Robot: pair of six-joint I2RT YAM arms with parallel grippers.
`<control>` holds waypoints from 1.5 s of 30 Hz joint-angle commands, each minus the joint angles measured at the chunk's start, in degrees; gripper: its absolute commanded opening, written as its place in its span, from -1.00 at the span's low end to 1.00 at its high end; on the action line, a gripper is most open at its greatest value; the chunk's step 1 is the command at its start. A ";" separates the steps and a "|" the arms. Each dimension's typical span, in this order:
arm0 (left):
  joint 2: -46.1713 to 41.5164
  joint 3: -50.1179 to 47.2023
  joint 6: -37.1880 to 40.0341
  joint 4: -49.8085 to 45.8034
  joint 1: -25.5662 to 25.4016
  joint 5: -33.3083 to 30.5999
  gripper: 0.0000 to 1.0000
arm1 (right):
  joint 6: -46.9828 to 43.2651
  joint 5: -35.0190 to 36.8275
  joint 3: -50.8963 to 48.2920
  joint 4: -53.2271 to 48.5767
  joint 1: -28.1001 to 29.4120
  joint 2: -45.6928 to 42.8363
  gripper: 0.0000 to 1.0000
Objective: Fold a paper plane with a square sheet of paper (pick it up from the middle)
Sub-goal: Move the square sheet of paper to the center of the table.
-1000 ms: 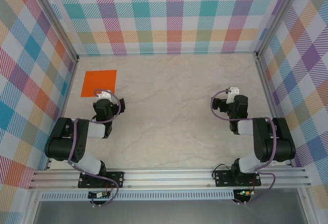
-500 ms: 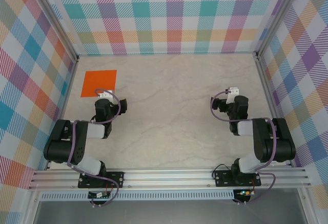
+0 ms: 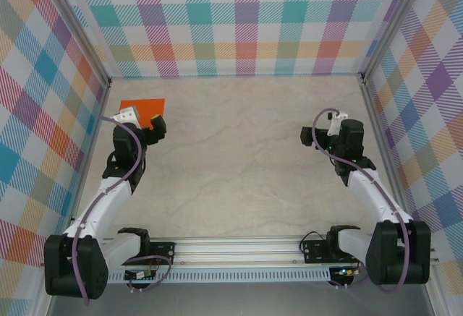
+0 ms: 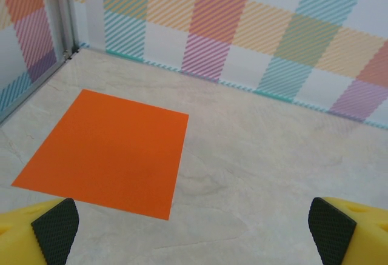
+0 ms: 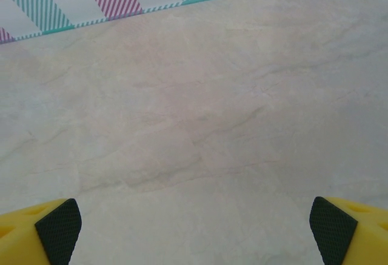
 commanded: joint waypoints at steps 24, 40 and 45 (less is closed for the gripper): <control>57.46 56.09 -10.94 -45.57 4.85 11.03 1.00 | 20.62 -28.10 12.20 -18.30 6.40 10.45 0.99; 73.03 71.71 -11.94 -49.33 8.26 14.85 1.00 | 20.68 -28.14 16.33 -15.20 12.01 21.18 1.00; 73.14 69.47 -14.05 -50.04 8.27 18.39 1.00 | 21.30 -27.29 16.29 -14.84 12.79 22.50 0.99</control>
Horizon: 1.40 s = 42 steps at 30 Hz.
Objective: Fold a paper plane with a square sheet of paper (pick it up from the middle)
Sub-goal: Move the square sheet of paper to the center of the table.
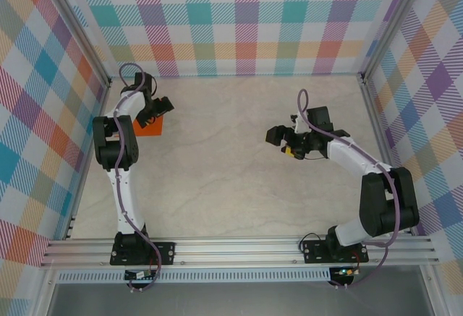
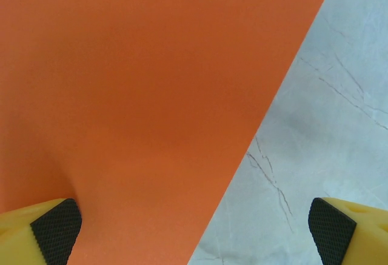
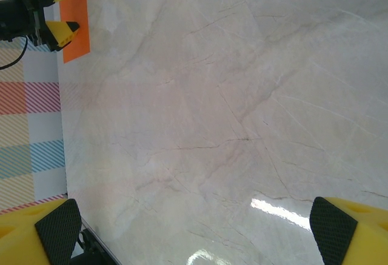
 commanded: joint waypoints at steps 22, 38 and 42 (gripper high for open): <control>-18.96 -44.35 -27.89 23.98 -22.50 14.17 1.00 | 7.82 4.36 -7.58 1.79 1.33 -4.46 1.00; -32.36 -48.23 -35.85 31.71 -39.43 4.28 0.98 | 10.74 4.90 -8.68 1.15 3.98 -6.37 0.86; -41.81 -49.33 -30.11 24.66 -38.41 -6.92 1.00 | 12.56 5.62 -5.90 1.81 6.83 -4.33 0.80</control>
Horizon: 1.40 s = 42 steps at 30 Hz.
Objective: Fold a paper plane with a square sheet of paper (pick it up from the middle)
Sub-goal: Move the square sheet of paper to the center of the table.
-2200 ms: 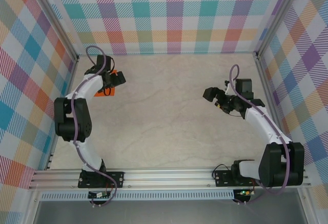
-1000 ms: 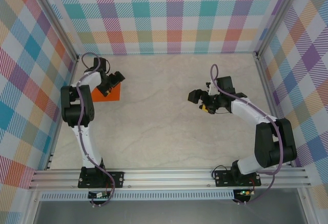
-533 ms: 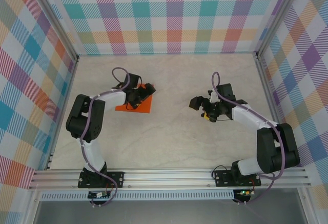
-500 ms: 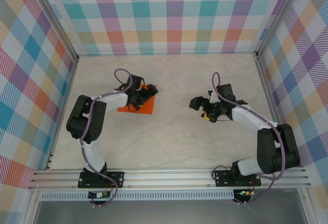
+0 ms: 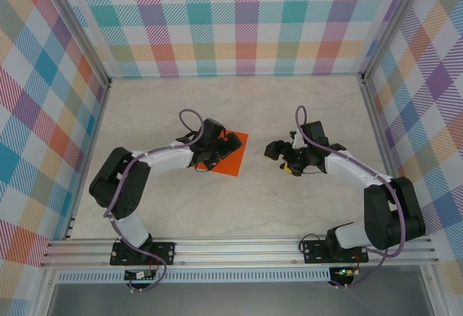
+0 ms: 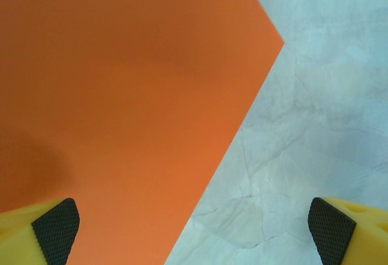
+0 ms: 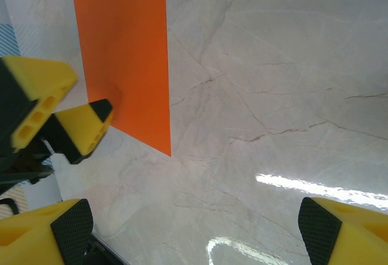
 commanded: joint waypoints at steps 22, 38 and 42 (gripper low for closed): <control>-32.60 -18.16 13.79 -11.05 15.73 -7.63 1.00 | 8.74 5.19 39.27 -5.32 22.12 39.17 0.53; -38.22 -22.53 17.64 -2.22 15.73 -5.77 1.00 | -7.02 9.88 22.08 -16.49 19.53 27.82 0.51; -36.68 -22.62 18.19 -0.77 15.72 -1.03 1.00 | -17.45 8.52 17.70 -19.80 16.82 22.32 0.52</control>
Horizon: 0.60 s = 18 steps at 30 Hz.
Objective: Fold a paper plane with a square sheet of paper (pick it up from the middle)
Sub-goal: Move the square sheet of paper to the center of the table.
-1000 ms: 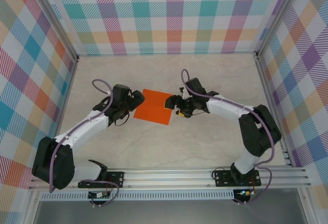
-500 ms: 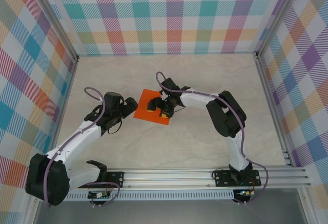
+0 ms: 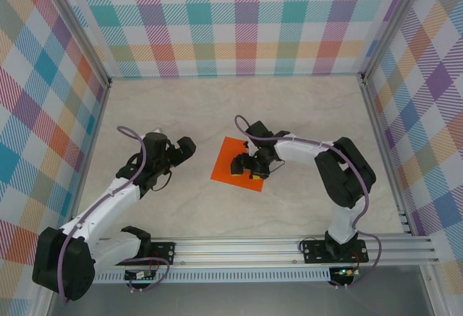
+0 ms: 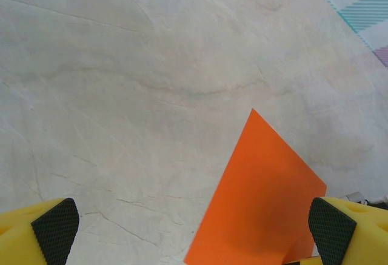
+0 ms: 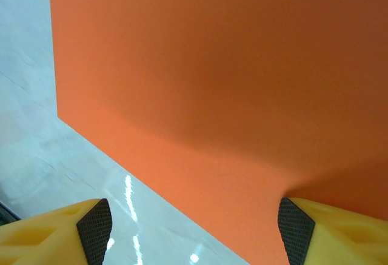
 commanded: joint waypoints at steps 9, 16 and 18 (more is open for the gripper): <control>4.21 0.38 2.41 4.91 0.42 8.61 1.00 | -1.54 -4.04 2.36 -2.95 -4.46 -6.37 0.50; 3.52 1.91 3.73 -0.43 0.45 5.75 1.00 | 12.61 0.34 10.59 2.10 3.57 2.97 0.47; 3.46 2.19 3.80 -1.35 0.45 5.48 1.00 | 14.14 2.17 13.08 1.34 5.22 5.30 0.47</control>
